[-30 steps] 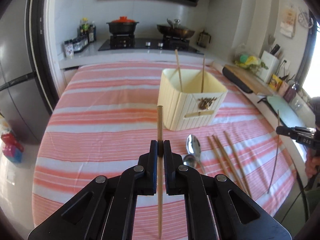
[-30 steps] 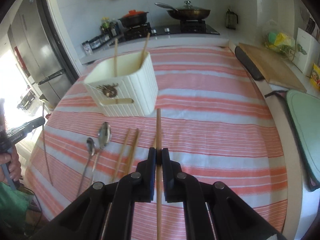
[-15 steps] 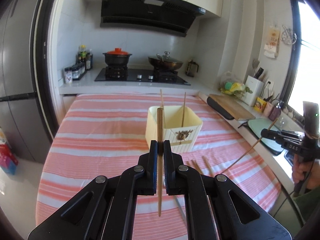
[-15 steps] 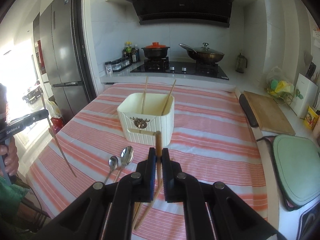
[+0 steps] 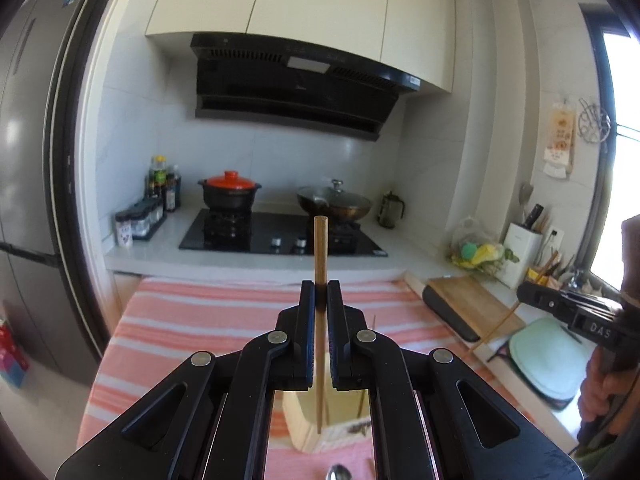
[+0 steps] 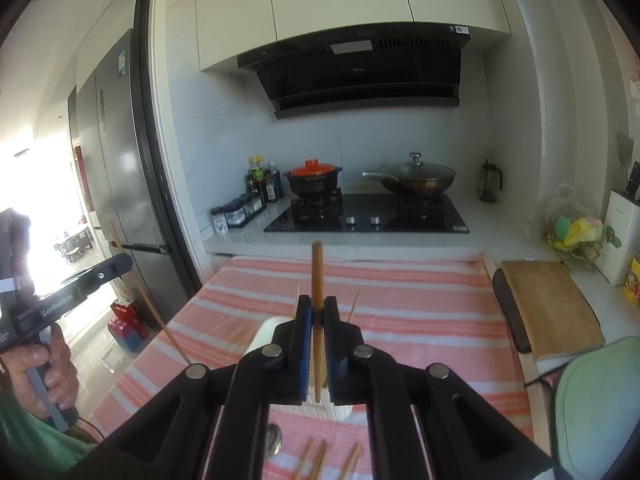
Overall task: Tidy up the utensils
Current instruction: 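Lower both held chopsticks into the cream box and open both tools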
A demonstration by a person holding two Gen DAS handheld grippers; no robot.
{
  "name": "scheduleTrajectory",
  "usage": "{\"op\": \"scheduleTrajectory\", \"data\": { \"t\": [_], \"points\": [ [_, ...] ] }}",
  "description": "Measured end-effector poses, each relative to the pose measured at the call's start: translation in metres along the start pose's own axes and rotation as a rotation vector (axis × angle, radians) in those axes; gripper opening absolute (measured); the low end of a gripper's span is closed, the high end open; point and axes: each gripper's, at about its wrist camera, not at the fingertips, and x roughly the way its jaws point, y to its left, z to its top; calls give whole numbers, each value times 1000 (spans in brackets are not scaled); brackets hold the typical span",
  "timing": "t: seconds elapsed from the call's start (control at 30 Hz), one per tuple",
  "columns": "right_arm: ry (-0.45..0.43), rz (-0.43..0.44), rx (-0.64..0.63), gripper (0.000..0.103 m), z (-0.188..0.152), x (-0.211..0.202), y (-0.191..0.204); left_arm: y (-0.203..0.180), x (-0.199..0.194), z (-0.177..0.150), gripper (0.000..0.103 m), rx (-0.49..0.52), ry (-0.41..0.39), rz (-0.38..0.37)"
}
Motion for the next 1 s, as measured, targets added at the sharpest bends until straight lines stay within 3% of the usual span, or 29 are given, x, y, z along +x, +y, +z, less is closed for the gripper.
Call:
{"op": "scheduleTrajectory", "data": {
  "t": [0.17, 0.43, 0.5, 0.57, 0.6, 0.63, 0.67, 0.7, 0.83, 0.87, 1.0],
  "points": [
    [46, 16, -20, 6, 5, 54, 5, -1, 66, -9, 4, -15, 76, 25],
    [403, 67, 41, 6, -47, 179, -8, 10, 149, -67, 4, -42, 344, 27],
    [458, 75, 72, 6, -59, 202, -14, 13, 160, -79, 4, -59, 400, 24],
    [473, 68, 80, 10, -66, 215, -16, 13, 162, -86, 13, -76, 438, 19],
    [465, 57, 75, 10, -67, 217, -17, 14, 159, -88, 32, -83, 451, 16],
    [445, 52, 73, 21, -66, 214, -17, 14, 153, -89, 57, -85, 450, 17],
    [414, 47, 78, 35, -63, 206, -18, 14, 142, -89, 67, -79, 433, 20],
    [374, 44, 84, 40, -60, 195, -19, 14, 127, -88, 79, -63, 411, 19],
    [266, 36, 34, 50, -57, 132, -17, 8, 74, -101, 93, 49, 436, 3],
    [253, 24, 2, 58, -62, 114, -15, 7, 59, -109, 94, 79, 463, 0],
    [255, -48, -147, 65, -108, 48, -10, 2, -2, -155, 96, 181, 587, 4]
  ]
}}
